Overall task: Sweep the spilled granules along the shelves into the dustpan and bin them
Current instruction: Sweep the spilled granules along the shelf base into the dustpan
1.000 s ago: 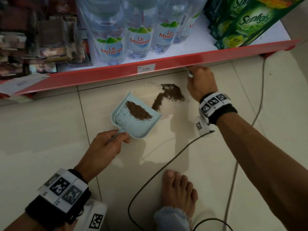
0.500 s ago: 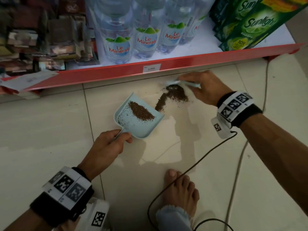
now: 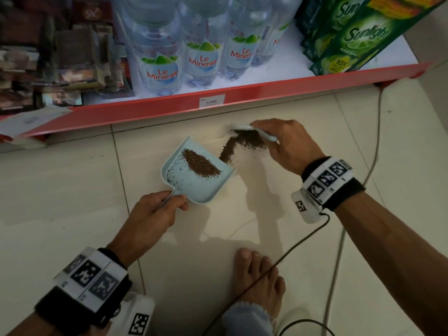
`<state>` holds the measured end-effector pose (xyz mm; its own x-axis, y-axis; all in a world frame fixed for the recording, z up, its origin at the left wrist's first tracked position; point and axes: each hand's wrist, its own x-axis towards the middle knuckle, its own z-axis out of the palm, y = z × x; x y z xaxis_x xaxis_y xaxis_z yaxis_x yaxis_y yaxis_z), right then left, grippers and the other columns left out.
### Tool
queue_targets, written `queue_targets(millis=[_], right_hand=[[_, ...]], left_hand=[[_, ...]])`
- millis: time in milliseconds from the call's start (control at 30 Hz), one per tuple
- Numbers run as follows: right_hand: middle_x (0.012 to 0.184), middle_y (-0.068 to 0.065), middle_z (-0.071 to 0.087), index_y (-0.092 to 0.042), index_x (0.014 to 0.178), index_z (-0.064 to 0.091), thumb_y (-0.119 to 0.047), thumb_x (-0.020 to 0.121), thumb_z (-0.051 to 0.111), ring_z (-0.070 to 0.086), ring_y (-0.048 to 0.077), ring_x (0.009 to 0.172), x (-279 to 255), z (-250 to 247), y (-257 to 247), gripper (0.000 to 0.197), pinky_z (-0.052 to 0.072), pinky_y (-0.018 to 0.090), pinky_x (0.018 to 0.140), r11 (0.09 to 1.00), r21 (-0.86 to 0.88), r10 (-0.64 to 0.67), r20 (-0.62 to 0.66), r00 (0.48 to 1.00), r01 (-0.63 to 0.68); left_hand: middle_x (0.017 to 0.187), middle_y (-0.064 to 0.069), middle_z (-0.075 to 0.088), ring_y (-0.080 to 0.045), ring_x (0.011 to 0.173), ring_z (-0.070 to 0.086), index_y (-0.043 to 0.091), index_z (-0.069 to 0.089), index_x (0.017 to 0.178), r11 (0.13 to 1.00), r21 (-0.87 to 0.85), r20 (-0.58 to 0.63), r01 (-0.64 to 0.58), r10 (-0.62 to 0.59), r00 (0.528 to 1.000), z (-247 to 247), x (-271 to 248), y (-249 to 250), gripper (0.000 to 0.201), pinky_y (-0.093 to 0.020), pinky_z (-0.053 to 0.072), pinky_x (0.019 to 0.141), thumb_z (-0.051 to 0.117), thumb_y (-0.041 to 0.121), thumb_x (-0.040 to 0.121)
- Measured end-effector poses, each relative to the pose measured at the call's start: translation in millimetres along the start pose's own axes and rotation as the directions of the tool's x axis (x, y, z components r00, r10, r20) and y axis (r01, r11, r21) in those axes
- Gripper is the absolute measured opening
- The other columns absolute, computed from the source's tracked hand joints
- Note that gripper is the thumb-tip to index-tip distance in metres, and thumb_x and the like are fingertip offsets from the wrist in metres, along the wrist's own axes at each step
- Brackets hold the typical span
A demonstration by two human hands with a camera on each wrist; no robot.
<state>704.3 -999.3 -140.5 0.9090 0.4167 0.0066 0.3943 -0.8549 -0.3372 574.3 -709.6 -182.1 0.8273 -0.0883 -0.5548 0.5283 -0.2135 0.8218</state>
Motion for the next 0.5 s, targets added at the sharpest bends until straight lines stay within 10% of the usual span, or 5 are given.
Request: queue_targets(millis=[200, 367, 500], right_hand=[[0.110, 0.018, 0.071, -0.013, 0.125, 0.066, 0.002, 0.092, 0.048, 0.068, 0.037, 0.091, 15, -7, 37, 0.041, 0.057, 0.041, 0.081, 0.926, -0.154, 0.328, -0.122, 0.937, -0.344], [0.108, 0.016, 0.074, -0.013, 0.123, 0.067, -0.007, 0.099, 0.050, 0.070, 0.027, 0.070, -15, 10, 10, 0.030, 0.059, 0.032, 0.066, 0.981, -0.010, 0.193, 0.043, 0.980, -0.193], [0.112, 0.013, 0.074, -0.012, 0.123, 0.067, -0.004, 0.095, 0.054, 0.073, 0.029, 0.077, -29, 3, -1, 0.032, 0.061, 0.036, 0.071, 0.991, 0.033, 0.132, -0.058, 0.990, -0.130]], left_hand=[[0.047, 0.008, 0.033, -0.007, 0.040, 0.031, 0.013, 0.069, 0.075, 0.999, 0.034, 0.014, 0.005, -0.005, 1.000, 4, 2, -3, 0.031, -0.015, 0.026, 0.038, 0.057, 0.028, 0.098], [0.048, 0.006, 0.034, -0.008, 0.041, 0.031, 0.010, 0.068, 0.075, 1.000, 0.010, 0.010, -0.023, 0.023, 1.000, 7, 7, 2, 0.031, -0.015, 0.027, 0.039, 0.057, 0.028, 0.097], [0.049, 0.007, 0.035, -0.008, 0.042, 0.032, 0.014, 0.069, 0.076, 1.000, -0.006, -0.001, -0.021, 0.021, 1.000, 1, 5, 7, 0.031, -0.016, 0.028, 0.041, 0.057, 0.032, 0.098]])
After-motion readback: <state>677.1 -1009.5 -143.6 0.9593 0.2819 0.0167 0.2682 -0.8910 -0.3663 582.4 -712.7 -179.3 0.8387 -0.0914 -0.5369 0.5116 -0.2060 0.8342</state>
